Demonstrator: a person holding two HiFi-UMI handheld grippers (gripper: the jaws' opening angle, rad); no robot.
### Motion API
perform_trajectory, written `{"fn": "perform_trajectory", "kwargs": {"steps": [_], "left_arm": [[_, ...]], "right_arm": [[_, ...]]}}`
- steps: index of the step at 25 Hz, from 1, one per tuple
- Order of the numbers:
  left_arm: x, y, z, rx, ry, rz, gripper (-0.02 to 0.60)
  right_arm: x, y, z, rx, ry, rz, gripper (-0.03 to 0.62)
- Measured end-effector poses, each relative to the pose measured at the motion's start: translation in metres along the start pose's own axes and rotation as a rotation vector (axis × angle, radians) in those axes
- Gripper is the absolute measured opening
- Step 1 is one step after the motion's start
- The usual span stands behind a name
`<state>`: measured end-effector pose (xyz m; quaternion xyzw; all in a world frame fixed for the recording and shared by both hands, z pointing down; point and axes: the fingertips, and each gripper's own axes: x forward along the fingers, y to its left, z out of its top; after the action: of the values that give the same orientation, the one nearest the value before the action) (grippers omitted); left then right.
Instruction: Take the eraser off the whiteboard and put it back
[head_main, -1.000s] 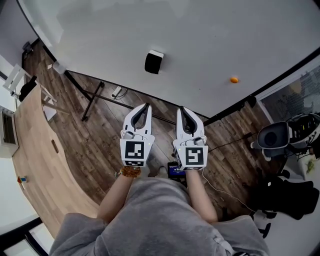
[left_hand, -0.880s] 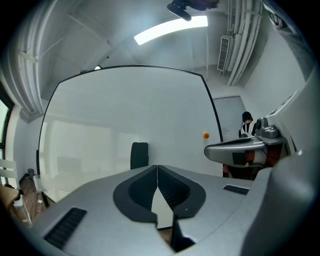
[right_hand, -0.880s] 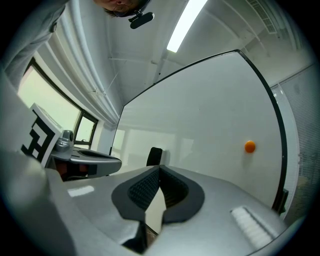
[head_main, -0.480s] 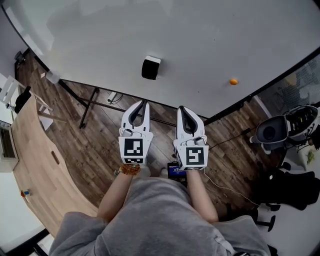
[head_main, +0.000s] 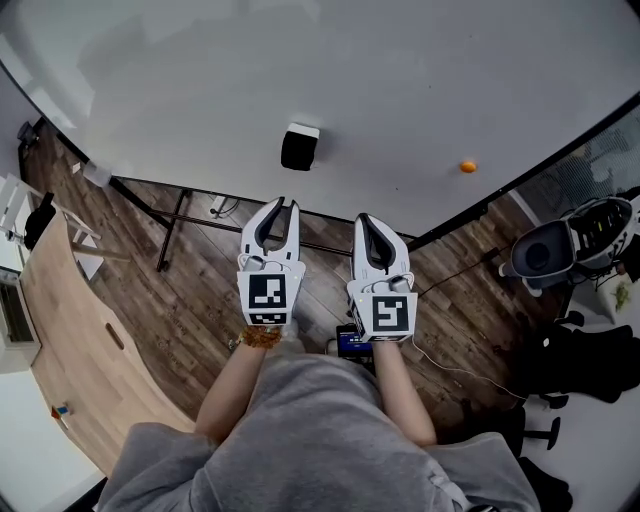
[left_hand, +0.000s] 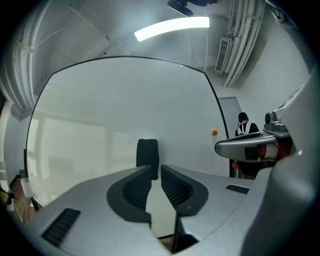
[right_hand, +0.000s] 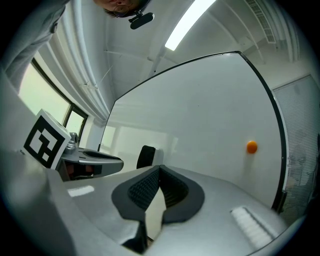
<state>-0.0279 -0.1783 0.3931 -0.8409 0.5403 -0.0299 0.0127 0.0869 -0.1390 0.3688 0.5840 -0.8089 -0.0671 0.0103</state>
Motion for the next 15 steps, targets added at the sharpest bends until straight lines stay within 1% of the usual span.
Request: {"fn": "perform_trajectory", "kwargs": {"steps": [3,12,15], "left_arm": [[0.007,0.004,-0.001,0.001,0.000,-0.011,0.060],[0.027,0.012,-0.006,0.005,0.013,-0.036,0.084],[0.033,0.013,-0.006,0.007,0.019,-0.043,0.109]], "right_arm": [[0.005,0.000,0.005,0.004,-0.009,-0.019,0.011],[0.011,-0.008,-0.002,-0.014,0.006,-0.067,0.011],[0.012,-0.013,0.002,-0.026,0.019,-0.090,0.011]]}}
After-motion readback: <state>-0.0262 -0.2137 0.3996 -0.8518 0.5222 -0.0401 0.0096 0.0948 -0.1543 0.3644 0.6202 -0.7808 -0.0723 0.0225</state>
